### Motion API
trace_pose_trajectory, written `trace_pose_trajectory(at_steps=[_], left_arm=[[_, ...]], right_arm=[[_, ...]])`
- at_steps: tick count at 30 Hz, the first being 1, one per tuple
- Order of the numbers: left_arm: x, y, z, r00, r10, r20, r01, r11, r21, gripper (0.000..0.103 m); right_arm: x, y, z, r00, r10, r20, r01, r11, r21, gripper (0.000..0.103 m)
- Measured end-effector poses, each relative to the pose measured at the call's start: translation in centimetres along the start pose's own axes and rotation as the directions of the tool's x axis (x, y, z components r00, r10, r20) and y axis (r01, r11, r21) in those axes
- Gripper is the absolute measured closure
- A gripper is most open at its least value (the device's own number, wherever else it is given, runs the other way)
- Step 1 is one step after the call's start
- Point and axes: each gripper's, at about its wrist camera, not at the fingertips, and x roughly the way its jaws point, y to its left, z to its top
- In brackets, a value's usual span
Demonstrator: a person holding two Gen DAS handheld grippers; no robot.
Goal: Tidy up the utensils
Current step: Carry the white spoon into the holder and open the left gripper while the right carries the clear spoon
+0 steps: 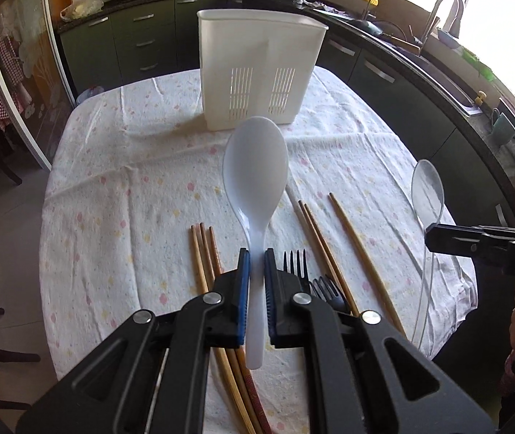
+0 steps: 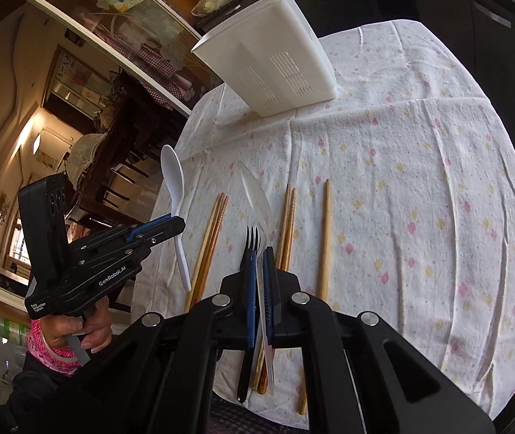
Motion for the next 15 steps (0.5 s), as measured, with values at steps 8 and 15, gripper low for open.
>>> trace_pose_trajectory(at_steps=[8, 15], left_arm=[[-3.5, -1.1, 2.9, 0.987, -0.006, 0.161, 0.004, 1.0, 0.01, 0.095], [-7.9, -0.9, 10.0, 0.915, 0.002, 0.404, -0.005, 1.0, 0.006, 0.095]], right_arm=[[-3.6, 0.4, 0.1, 0.997, 0.036, 0.069, -0.034, 0.999, -0.031, 0.098], [-5.2, 0.2, -0.1, 0.99, 0.067, 0.122, -0.063, 0.997, -0.036, 0.098]])
